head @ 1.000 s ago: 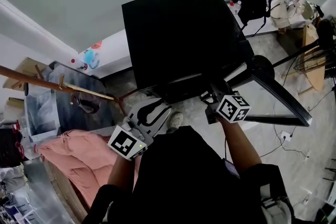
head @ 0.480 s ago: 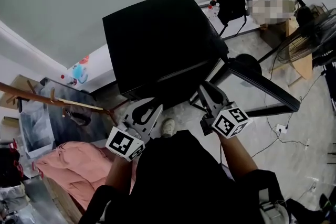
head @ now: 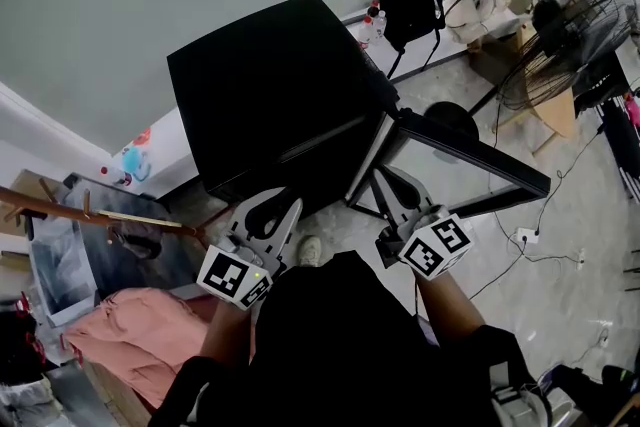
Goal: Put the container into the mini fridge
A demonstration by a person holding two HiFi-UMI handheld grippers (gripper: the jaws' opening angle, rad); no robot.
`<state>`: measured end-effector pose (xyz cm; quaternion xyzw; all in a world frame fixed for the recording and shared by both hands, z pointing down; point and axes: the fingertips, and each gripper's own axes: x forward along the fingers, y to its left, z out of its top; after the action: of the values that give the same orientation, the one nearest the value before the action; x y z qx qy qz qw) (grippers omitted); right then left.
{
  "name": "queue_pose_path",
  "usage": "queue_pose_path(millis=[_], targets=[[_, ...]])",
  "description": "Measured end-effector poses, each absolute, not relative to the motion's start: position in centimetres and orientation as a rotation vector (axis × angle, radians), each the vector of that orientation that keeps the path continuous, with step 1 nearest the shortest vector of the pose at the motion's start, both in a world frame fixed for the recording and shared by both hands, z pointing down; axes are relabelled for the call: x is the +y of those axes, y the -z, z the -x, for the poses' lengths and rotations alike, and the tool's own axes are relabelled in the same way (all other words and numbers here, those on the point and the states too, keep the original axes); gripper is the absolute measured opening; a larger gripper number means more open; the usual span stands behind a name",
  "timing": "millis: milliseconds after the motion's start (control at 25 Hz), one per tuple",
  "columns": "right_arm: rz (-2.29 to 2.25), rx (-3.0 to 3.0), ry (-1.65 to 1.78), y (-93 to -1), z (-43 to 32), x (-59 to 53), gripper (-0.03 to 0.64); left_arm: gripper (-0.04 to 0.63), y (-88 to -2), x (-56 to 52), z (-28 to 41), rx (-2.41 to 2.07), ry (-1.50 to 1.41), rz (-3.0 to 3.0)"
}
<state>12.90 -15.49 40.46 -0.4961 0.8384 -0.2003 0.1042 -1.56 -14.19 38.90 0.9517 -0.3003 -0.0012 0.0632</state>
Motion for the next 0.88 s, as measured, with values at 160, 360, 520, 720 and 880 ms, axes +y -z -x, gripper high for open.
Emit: queue_pose_path(millis=[160,360,520,720,880], targets=[[1.453,2.445,0.600,-40.2,-13.2,-15.4,0.040,0.070,-38.9,-14.3,0.8,-0.884,0.022,-2.868],[1.441,2.450,0.602,-40.0,-13.4,-15.4,0.038,0.069,-38.9,-14.5,0.3,-0.868,0.020,-2.868],[1.435,2.417,0.634,-40.2,-13.9,-15.5,0.038,0.069,-39.0,-14.7,-0.1,-0.858,0.016,-2.867],[1.456,2.400,0.598,-39.7,-14.6,-15.3,0.034,0.069,-39.1,-14.6,-0.8,-0.831,0.009,-2.875],[1.461,2.411,0.584,-39.7,-14.5,-15.3,0.034,0.069,-39.3,-14.7,-1.0,-0.825,0.007,-2.878]])
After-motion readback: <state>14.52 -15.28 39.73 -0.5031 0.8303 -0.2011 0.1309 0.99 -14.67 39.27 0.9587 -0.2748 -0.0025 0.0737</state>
